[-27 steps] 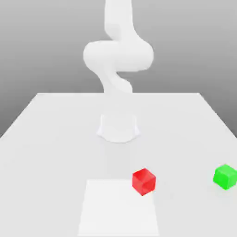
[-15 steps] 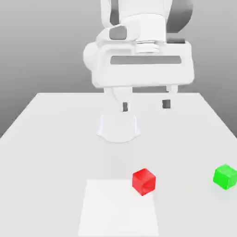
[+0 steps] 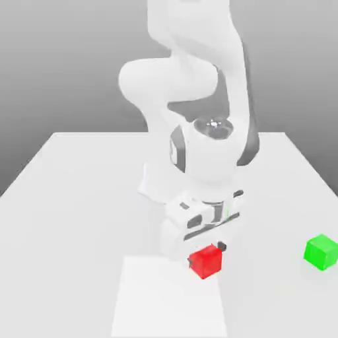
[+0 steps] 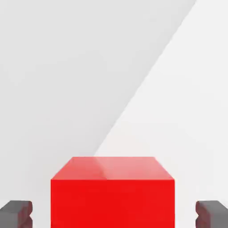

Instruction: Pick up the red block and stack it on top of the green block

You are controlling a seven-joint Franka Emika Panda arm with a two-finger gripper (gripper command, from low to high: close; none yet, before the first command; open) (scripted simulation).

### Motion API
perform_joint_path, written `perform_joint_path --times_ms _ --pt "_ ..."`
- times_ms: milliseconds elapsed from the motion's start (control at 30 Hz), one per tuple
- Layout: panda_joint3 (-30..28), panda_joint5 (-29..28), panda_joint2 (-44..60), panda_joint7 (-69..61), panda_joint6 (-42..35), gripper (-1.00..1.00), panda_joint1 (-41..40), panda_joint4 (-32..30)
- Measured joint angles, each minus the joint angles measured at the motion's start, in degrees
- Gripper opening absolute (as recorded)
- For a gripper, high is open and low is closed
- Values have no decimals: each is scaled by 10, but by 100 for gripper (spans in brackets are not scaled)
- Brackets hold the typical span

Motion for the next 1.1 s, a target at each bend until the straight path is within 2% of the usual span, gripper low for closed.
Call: perform_joint_path --times_ms 167,433,800,967,1000,1100 --pt "1 -2 0 1 0 -100 -2 0" --pt "6 4 -140 -12 -127 -100 14 -13" --pt "125 -10 -80 -215 -240 -100 227 158" --pt "109 -55 10 -201 -171 -100 243 177" --pt "105 -63 24 -195 -158 100 246 178" --pt "105 -63 24 -195 -158 100 246 178"
